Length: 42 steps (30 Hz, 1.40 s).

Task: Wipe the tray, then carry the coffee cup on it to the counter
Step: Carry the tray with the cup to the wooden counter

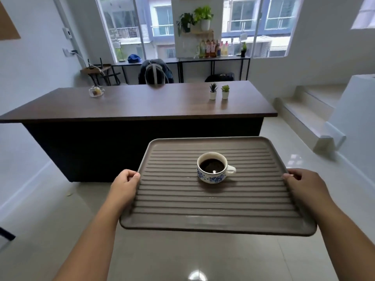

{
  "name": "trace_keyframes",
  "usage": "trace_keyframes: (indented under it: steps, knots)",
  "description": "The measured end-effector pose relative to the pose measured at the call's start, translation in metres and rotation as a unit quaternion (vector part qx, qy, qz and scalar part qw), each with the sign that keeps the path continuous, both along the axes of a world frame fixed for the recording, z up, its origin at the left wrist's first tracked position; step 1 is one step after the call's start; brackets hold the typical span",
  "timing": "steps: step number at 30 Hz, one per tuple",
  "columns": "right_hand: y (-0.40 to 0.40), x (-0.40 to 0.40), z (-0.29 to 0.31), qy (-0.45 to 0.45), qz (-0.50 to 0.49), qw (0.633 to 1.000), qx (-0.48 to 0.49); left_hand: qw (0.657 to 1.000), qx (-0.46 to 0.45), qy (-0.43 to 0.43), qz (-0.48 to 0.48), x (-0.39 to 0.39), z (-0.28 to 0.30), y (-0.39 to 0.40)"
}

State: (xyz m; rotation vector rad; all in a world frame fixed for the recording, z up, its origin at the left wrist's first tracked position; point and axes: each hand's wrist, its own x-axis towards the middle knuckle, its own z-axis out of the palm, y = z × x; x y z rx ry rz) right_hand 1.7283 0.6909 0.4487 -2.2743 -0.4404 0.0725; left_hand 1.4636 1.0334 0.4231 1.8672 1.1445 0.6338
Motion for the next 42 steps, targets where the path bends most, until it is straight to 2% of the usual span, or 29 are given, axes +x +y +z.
trace_keyframes:
  steps: [3, 12, 22, 32, 42]
  knots:
    - [0.031, 0.031, 0.006, 0.009, 0.011, 1.0, 0.01, 1.0, -0.004, 0.004, -0.005, 0.027, 0.005, 0.024]
    - [0.2, 0.178, -0.021, 0.016, 0.001, 1.0, 0.008, 1.0, 0.005, 0.01, -0.007, 0.174, -0.002, 0.194]
    - [0.337, 0.306, -0.05, 0.045, 0.017, 0.999, -0.001, 0.994, 0.052, 0.098, -0.009, 0.307, -0.021, 0.332]
    - [0.418, 0.409, -0.075, -0.009, 0.081, 0.996, -0.046, 0.981, 0.109, 0.16, 0.004, 0.394, -0.048, 0.406]
    - [0.462, 0.441, -0.082, -0.014, 0.095, 0.991, -0.097, 0.977, 0.097, 0.189, 0.017, 0.423, -0.061, 0.459]
